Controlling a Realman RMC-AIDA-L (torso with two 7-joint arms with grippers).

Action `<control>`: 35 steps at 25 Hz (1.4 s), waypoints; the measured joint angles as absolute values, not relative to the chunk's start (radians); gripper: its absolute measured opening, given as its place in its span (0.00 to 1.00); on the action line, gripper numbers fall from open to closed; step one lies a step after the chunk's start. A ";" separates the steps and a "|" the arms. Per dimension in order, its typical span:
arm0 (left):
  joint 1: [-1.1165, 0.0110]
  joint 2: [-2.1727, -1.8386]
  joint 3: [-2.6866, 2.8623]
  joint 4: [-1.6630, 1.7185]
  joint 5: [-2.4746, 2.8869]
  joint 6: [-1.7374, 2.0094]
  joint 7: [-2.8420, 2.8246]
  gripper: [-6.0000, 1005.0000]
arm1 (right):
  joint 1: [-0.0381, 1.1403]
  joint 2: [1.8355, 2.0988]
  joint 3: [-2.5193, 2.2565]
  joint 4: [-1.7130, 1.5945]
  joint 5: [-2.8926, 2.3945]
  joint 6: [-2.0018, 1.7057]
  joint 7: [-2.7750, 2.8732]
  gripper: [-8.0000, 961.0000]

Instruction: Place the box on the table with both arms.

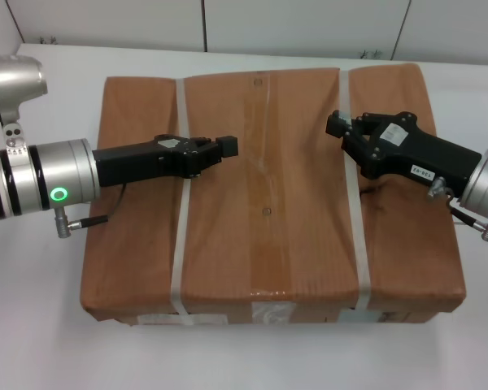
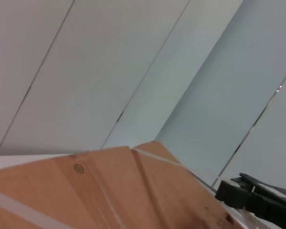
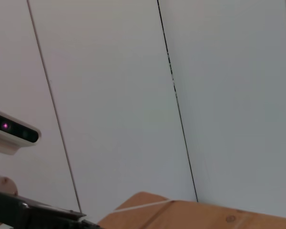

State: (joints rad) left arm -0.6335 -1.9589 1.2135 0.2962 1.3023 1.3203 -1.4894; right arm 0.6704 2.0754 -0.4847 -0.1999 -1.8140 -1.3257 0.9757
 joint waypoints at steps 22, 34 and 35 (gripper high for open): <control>-0.634 -1.965 1.214 0.295 1.301 1.289 -1.480 0.05 | 0.669 2.078 -0.485 -0.186 -1.818 -1.288 0.972 0.08; -0.634 -2.002 1.224 0.293 1.309 1.133 -1.431 0.05 | 0.720 2.078 -0.486 -0.113 -1.824 -1.133 0.962 0.08; -0.634 -2.006 1.224 0.292 1.309 1.119 -1.424 0.05 | 0.726 2.079 -0.486 -0.106 -1.824 -1.117 0.962 0.08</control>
